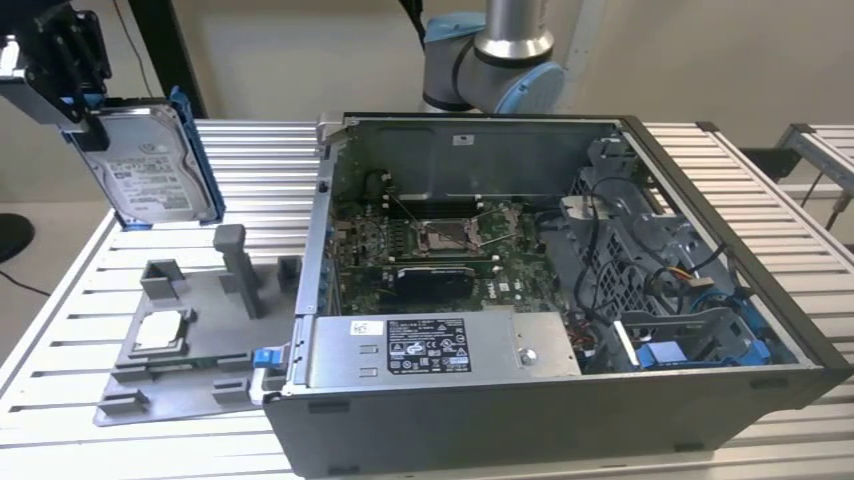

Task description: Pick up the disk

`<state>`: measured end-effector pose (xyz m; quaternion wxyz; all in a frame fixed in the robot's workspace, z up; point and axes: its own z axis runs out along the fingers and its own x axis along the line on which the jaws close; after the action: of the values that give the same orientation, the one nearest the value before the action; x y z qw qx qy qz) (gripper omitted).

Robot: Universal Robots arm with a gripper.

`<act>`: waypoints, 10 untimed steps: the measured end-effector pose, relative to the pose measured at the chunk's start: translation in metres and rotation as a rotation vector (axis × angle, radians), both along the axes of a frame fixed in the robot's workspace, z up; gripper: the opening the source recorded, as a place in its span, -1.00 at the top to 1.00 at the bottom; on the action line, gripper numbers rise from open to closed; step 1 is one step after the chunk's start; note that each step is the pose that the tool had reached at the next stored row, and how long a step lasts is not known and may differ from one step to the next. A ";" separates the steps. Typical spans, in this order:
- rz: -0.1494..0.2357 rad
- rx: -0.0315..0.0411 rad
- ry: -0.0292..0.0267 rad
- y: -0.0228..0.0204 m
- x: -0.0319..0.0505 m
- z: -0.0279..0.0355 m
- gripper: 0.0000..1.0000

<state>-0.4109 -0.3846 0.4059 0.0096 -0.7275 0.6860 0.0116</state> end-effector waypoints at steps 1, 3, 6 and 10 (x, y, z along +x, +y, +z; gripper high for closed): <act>-0.002 0.0002 0.0000 -0.0001 0.0000 0.0021 1.00; -0.012 0.0009 -0.0002 -0.0004 -0.0001 0.0052 1.00; -0.036 0.0024 0.0001 -0.0005 0.0000 0.0084 1.00; -0.040 0.0027 0.0000 -0.0006 0.0000 0.0173 1.00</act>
<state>-0.4109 -0.3851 0.4233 0.0108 -0.7138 0.7002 0.0123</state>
